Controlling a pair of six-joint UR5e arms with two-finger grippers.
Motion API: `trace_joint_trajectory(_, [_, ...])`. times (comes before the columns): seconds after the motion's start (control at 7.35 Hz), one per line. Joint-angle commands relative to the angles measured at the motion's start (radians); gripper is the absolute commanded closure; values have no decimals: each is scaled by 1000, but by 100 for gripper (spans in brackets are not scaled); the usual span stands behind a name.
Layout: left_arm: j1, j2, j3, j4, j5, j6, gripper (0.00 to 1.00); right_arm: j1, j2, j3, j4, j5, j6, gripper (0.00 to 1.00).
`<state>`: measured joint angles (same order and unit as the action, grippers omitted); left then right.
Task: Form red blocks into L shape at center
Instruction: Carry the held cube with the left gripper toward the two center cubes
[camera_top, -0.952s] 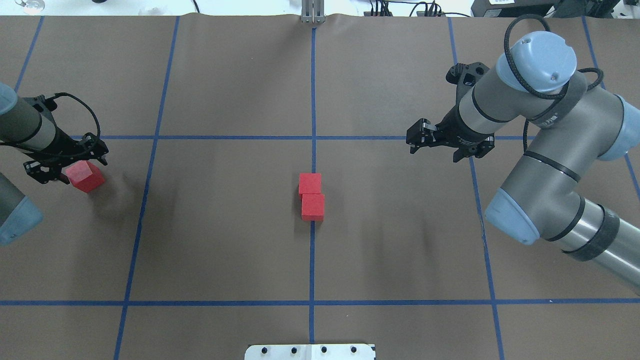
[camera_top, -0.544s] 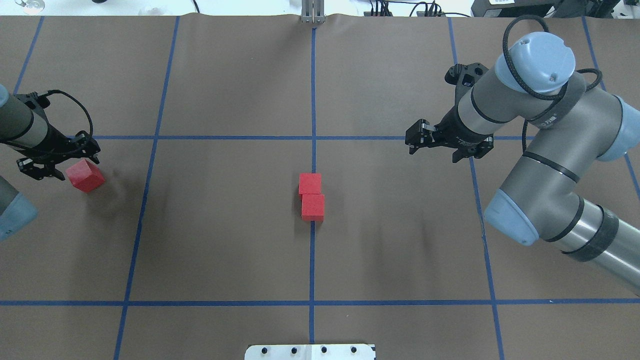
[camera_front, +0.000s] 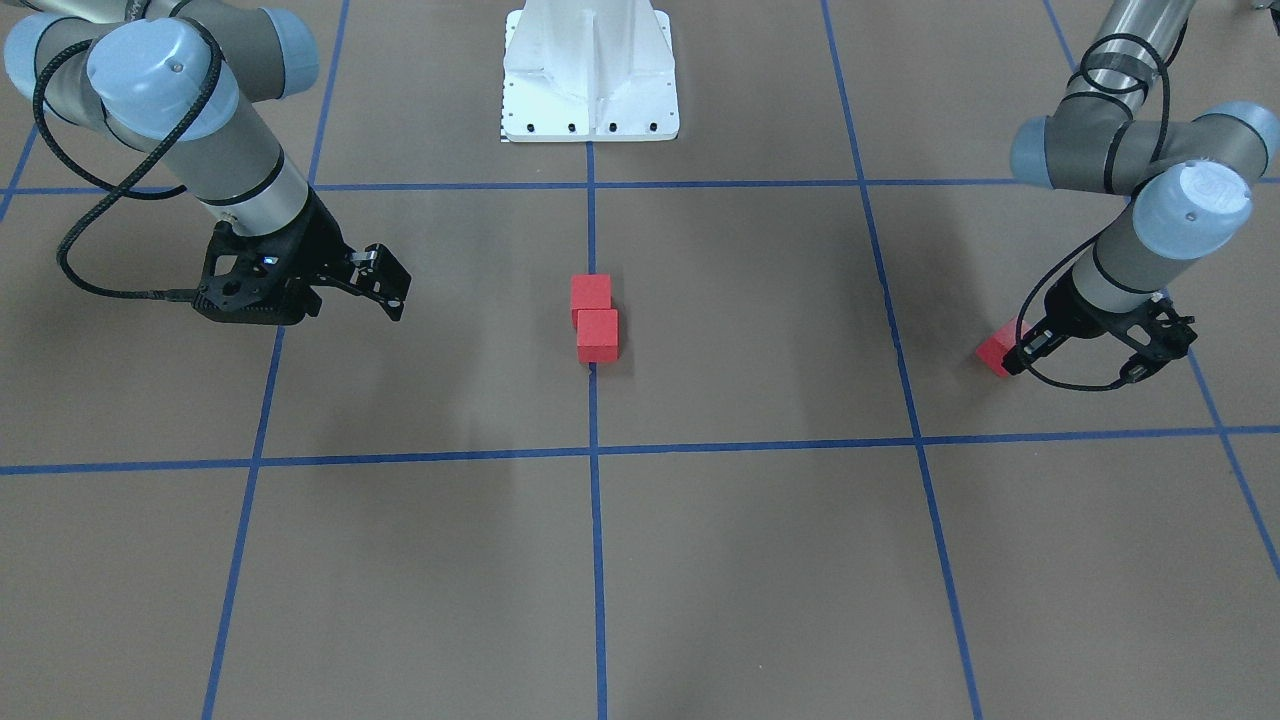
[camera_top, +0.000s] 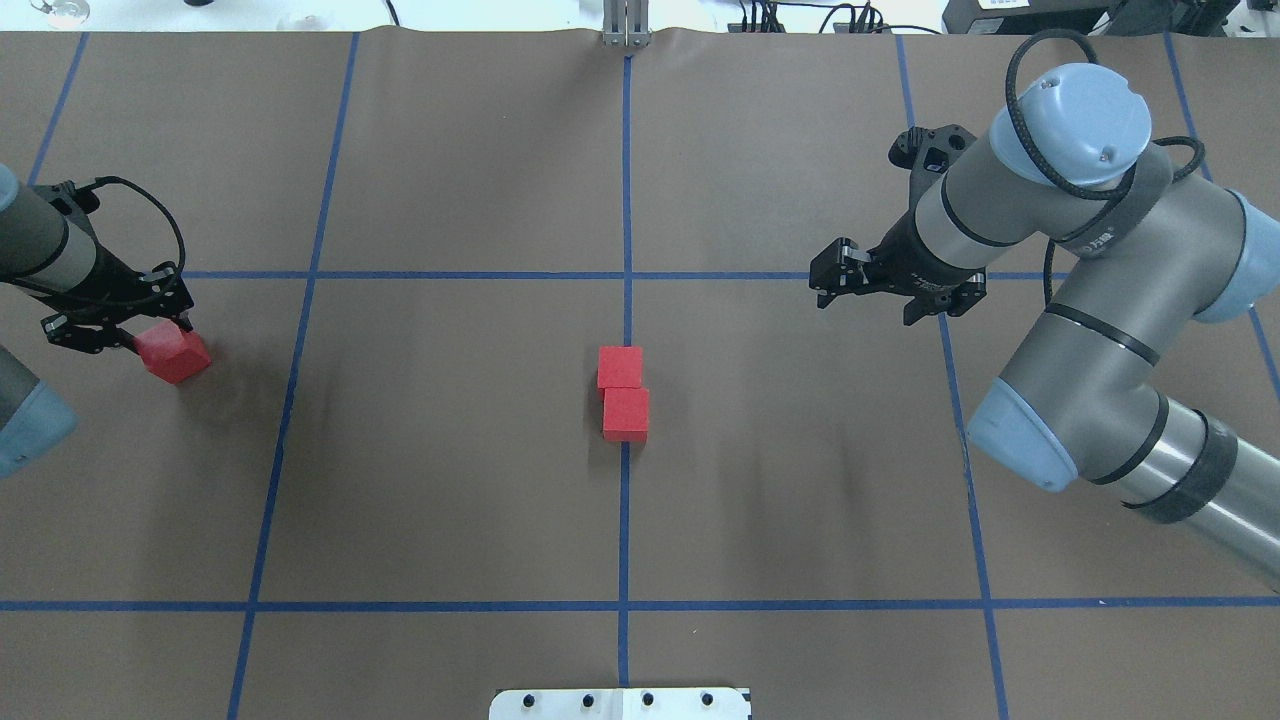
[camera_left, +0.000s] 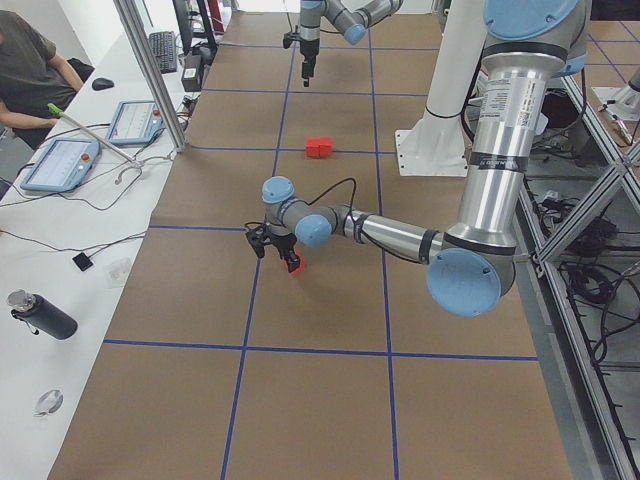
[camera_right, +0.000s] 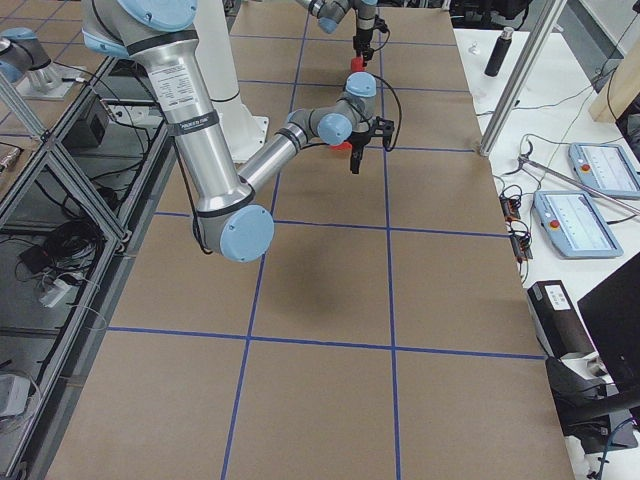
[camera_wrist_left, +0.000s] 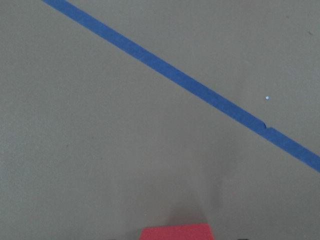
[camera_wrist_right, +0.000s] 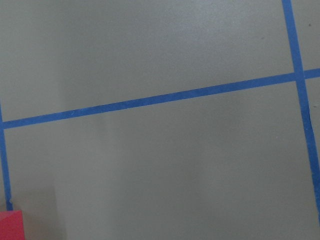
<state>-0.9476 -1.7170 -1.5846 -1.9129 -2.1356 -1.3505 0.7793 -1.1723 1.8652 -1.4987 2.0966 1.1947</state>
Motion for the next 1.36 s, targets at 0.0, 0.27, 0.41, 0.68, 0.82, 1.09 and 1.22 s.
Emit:
trace_joint_trajectory(0.0, [-20,-3,-40,12,-7,-1,100,0,0,5,0,-1,0,0])
trace_joint_trajectory(0.27, [-20,1,-182,104,-17,-86,100,0,0,8,0,0,25,0])
trace_joint_trajectory(0.41, [-8,-47,-240,223,-30,-158,100,0,0,6,0,0,25,0])
trace_joint_trajectory(0.68, [98,-182,-279,310,-23,-357,100,0,-1,2,0,0,25,0])
trace_joint_trajectory(0.82, [149,-225,-278,311,-17,-389,100,0,-3,-1,0,2,23,0])
trace_joint_trajectory(1.09, [190,-406,-121,359,-6,-630,100,3,-7,-3,0,0,20,0])
trace_joint_trajectory(1.22, [196,-465,-53,353,-7,-756,100,3,-6,-3,0,0,20,0])
